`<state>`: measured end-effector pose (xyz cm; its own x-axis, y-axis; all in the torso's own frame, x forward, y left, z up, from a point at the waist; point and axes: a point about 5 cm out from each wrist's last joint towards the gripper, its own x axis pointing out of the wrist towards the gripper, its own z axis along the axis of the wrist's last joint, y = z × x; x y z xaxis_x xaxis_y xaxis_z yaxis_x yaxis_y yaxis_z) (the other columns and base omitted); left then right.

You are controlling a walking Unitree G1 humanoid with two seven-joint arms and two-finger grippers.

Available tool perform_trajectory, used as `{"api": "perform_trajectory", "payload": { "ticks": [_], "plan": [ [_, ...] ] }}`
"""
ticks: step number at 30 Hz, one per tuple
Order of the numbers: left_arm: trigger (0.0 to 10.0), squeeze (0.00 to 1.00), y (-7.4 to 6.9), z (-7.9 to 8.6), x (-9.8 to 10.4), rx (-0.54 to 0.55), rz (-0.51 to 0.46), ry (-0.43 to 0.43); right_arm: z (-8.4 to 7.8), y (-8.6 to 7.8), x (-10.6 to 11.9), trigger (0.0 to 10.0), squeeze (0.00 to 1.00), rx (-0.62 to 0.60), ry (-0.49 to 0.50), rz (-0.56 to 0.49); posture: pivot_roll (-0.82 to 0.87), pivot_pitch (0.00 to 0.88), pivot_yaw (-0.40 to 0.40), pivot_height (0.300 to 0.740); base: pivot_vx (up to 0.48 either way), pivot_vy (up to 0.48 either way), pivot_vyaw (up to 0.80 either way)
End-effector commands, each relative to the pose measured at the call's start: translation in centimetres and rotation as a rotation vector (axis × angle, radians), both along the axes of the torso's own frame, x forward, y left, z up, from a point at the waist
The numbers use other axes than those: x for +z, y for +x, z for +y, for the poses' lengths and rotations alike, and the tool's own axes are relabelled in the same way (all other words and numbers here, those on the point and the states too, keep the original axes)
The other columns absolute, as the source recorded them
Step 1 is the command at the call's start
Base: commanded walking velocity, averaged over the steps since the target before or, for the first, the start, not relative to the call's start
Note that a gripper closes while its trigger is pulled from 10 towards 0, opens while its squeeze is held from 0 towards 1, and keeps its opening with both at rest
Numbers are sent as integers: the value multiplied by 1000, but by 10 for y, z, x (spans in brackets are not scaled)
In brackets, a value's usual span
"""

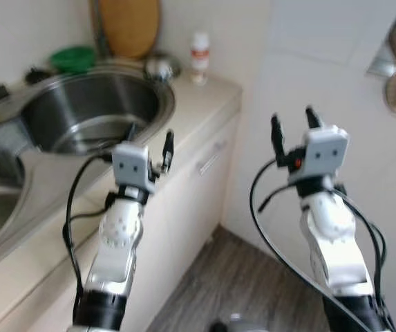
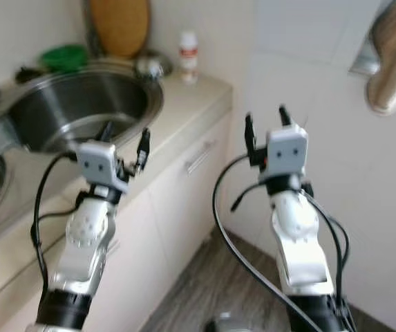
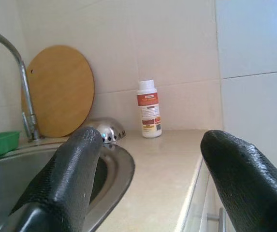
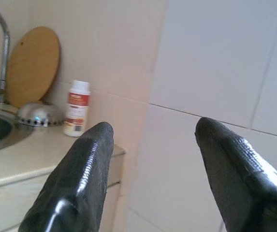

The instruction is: Kitchen organization

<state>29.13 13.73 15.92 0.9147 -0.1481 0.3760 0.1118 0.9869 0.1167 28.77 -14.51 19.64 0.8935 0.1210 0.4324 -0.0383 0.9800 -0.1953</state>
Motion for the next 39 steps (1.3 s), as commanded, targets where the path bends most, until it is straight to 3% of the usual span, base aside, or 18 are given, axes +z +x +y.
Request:
{"api": "perform_trajectory", "payload": {
  "ticks": [1,7,14,21,39],
  "plan": [
    [10000,0,0,-5,0,-15,2,8,-5,-1,3,10000,0,-23,-9,-18,-103,0,31,740,0,-480,-800],
    [10000,0,0,-5,-1,-17,2,10,-7,0,3,10000,0,-29,-11,-17,-105,0,32,740,0,-480,-800],
    [10000,0,0,-6,0,-21,-1,6,-8,1,3,10000,0,-34,-12,-15,-106,0,31,740,0,-480,0],
    [10000,0,0,-6,0,-24,-2,7,-8,1,2,10000,0,-36,-12,-14,-107,0,33,740,0,-453,-800],
    [10000,0,0,-7,-2,-30,4,-4,-9,2,1,10000,0,-43,-20,-15,-106,0,34,740,0,0,-800]
  ]
}}
